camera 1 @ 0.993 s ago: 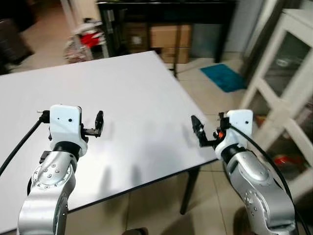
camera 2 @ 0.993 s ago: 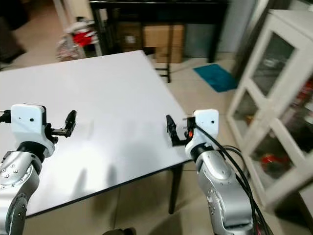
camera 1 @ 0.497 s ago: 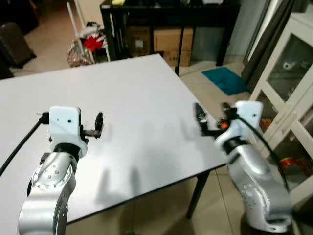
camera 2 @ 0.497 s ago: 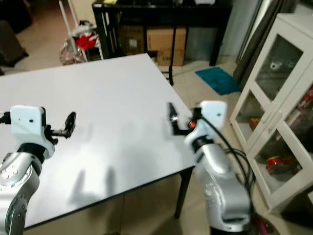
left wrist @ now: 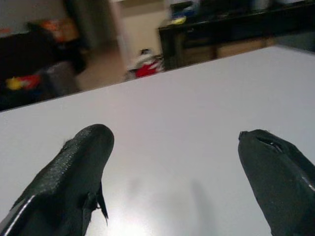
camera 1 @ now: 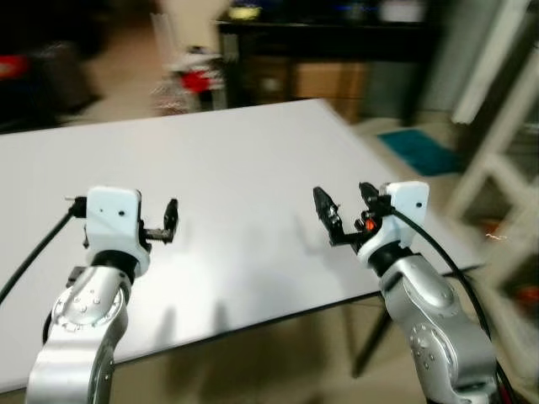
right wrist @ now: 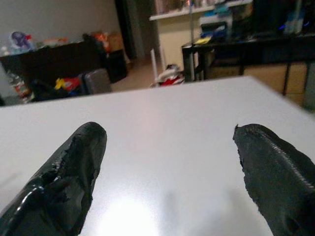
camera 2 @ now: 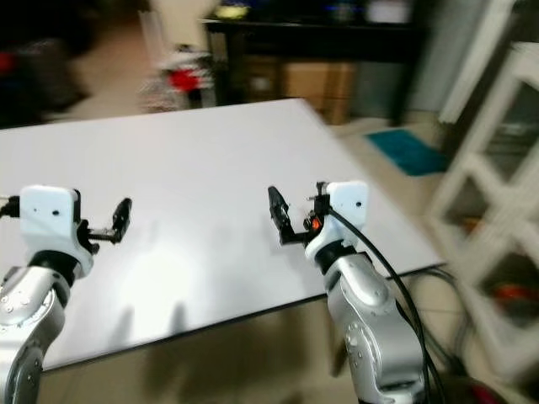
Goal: Setting the table
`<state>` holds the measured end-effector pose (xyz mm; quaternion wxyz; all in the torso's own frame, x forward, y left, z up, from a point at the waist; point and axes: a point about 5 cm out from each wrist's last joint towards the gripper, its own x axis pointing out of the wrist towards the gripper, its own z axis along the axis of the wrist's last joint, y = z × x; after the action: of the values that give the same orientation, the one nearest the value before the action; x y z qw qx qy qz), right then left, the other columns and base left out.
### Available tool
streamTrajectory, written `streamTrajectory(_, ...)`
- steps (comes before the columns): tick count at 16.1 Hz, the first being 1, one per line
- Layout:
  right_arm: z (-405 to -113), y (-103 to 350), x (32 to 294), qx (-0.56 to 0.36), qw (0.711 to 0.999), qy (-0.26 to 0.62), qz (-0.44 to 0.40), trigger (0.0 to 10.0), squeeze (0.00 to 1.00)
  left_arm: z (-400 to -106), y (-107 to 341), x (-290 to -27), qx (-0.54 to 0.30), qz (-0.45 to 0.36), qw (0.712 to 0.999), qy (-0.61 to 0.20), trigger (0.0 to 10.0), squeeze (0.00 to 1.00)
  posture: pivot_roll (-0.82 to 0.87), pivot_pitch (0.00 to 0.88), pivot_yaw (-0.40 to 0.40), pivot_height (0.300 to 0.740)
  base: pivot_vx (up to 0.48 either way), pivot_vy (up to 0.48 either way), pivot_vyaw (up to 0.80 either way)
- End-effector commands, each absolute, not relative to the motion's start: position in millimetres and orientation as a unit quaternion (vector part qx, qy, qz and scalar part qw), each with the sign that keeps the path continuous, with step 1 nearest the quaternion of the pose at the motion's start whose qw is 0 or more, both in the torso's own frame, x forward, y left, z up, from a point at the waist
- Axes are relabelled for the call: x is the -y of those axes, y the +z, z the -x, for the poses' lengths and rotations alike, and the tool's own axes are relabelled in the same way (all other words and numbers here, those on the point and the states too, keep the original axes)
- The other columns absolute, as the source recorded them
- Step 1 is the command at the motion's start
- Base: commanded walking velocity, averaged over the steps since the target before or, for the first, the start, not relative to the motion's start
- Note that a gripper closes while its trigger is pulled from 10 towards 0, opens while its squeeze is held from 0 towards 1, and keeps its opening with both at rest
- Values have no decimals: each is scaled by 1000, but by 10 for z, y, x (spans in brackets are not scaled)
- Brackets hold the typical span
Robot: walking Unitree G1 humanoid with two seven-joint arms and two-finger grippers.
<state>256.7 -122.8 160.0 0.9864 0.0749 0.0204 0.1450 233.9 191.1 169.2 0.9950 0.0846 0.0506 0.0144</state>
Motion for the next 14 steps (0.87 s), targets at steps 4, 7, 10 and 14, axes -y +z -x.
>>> streamTrajectory(4, -2598, 1597, 1240, -21, 987, 137, -85, 10000, 0, -2312, 1722, -1979, -47, -92, 994, 37, 10000, 0, -91, 4, 39, 740, 0, 298, 350)
streamTrajectory(7, -2616, 1569, 1270, -32, 989, 122, -79, 10000, 0, -2333, 1708, -2002, -48, -94, 994, 40, 10000, 0, -102, 0, 35, 740, 0, 296, 0)
streamTrajectory(10, -2637, 1547, 1322, -31, 994, 90, -53, 10000, 0, -2354, 1716, -2009, -45, -97, 993, 40, 10000, 0, -105, 0, 35, 740, 0, 296, 0)
streamTrajectory(14, -2632, 1528, 1303, -29, 993, 101, -60, 10000, 0, -2330, 1710, -2023, -45, -101, 993, 39, 10000, 0, -94, 0, 34, 740, 0, 300, 0)
